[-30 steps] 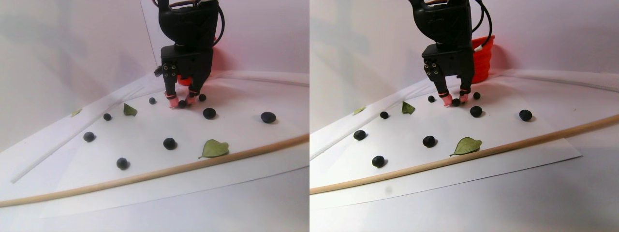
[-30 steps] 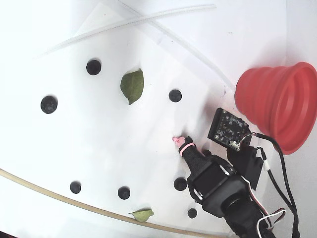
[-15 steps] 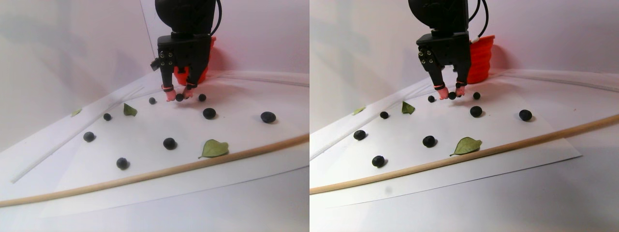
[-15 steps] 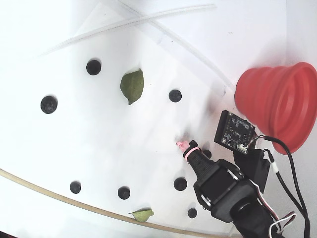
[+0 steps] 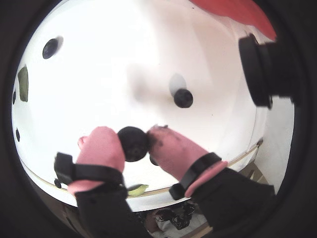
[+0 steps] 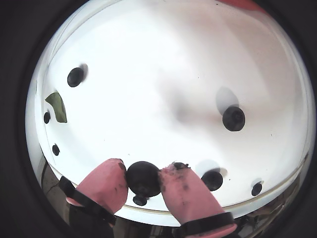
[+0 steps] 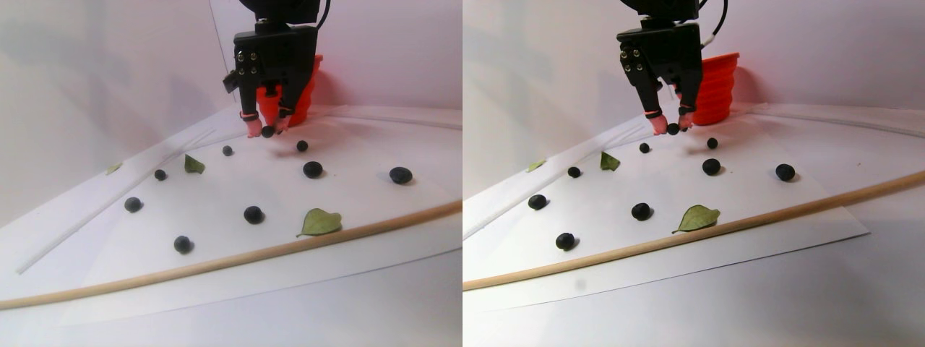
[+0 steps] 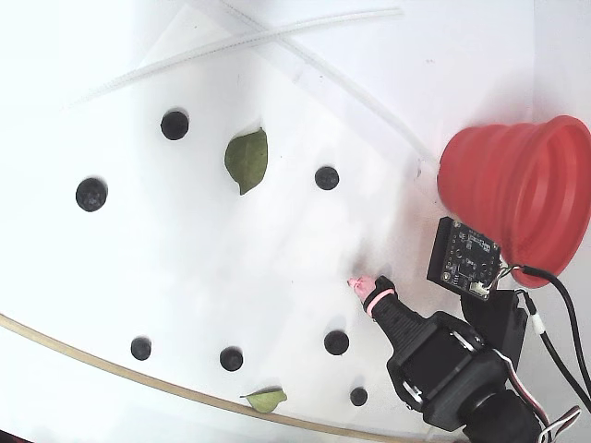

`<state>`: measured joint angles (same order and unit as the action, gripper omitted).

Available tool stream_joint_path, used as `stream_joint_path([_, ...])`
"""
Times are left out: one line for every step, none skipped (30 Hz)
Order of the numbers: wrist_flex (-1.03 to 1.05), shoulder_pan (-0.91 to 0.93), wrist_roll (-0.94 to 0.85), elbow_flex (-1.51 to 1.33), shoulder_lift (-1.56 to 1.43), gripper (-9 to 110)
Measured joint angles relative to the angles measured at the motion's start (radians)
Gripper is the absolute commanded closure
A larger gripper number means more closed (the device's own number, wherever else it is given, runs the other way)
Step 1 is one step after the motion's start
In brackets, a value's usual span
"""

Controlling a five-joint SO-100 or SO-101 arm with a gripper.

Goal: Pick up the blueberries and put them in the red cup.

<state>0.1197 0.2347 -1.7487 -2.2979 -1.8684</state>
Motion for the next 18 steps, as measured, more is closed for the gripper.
stream_joint_path([0.009,0.000,0.000,-0.003,-0.008,90])
stream_joint_path([0.017,0.000,0.000,-0.008,-0.015,90])
stream_joint_path([0.026,0.000,0.000,-0.012,-0.021,90])
stream_joint_path([0.037,0.000,0.000,-0.017,-0.028,90])
stream_joint_path([0.043,0.000,0.000,-0.018,-0.034,90])
stream_joint_path([0.054,0.000,0.000,-0.023,-0.041,90])
stream_joint_path([0.066,0.000,0.000,-0.026,-0.051,90])
stream_joint_path([0.078,0.000,0.000,-0.028,-0.061,90])
stream_joint_path([0.091,0.000,0.000,-0.028,-0.071,90])
stream_joint_path([0.100,0.000,0.000,-0.028,-0.080,90])
stream_joint_path([0.107,0.000,0.000,-0.028,-0.089,90])
stream_joint_path([0.115,0.000,0.000,-0.028,-0.100,90])
stream_joint_path([0.121,0.000,0.000,-0.028,-0.110,90])
stream_joint_path([0.126,0.000,0.000,-0.028,-0.118,90])
stream_joint_path([0.129,0.000,0.000,-0.028,-0.127,90])
stream_joint_path([0.137,0.000,0.000,-0.028,-0.135,90])
stream_joint_path([0.143,0.000,0.000,-0.028,-0.143,90])
stream_joint_path([0.149,0.000,-0.002,-0.028,-0.150,90])
